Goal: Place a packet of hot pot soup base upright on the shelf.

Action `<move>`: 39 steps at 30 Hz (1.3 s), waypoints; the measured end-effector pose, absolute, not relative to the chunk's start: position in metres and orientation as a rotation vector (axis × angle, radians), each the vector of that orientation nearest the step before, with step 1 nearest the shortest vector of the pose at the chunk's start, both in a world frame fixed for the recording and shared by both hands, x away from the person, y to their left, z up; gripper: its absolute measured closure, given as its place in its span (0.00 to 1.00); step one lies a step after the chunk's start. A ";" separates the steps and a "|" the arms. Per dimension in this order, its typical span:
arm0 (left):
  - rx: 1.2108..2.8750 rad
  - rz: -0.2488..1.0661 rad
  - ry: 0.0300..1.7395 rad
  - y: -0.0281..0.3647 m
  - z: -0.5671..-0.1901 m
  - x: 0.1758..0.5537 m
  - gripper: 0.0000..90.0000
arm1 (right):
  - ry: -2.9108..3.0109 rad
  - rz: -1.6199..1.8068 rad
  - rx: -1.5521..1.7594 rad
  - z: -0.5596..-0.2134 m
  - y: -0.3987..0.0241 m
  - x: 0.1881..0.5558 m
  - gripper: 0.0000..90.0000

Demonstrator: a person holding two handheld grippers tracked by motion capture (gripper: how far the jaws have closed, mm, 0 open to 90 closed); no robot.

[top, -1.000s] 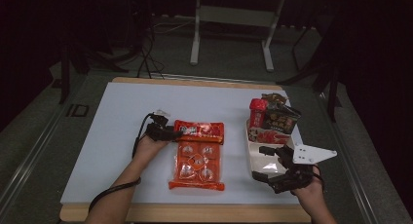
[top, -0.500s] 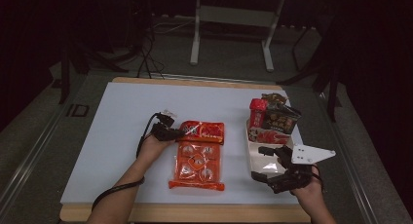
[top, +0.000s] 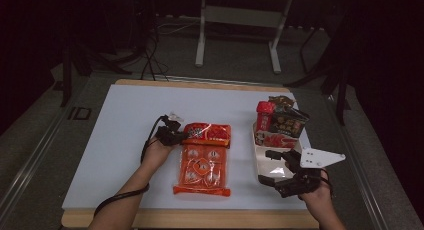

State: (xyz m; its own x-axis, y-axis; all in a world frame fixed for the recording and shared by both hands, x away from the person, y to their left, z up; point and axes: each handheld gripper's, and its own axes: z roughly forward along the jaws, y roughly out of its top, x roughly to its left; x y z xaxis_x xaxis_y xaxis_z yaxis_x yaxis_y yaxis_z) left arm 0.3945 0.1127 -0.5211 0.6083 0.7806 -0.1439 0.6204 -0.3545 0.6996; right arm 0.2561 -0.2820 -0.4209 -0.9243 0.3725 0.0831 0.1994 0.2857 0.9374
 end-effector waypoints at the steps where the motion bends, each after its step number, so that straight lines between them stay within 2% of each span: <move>1: 2.080 0.279 1.095 0.114 -0.517 0.392 0.99 | 2.393 1.711 0.536 -0.421 -0.282 0.256 0.20; 39: 1.972 0.343 0.850 0.116 -0.426 0.331 1.00 | 2.253 1.637 0.596 -0.408 -0.288 0.252 0.14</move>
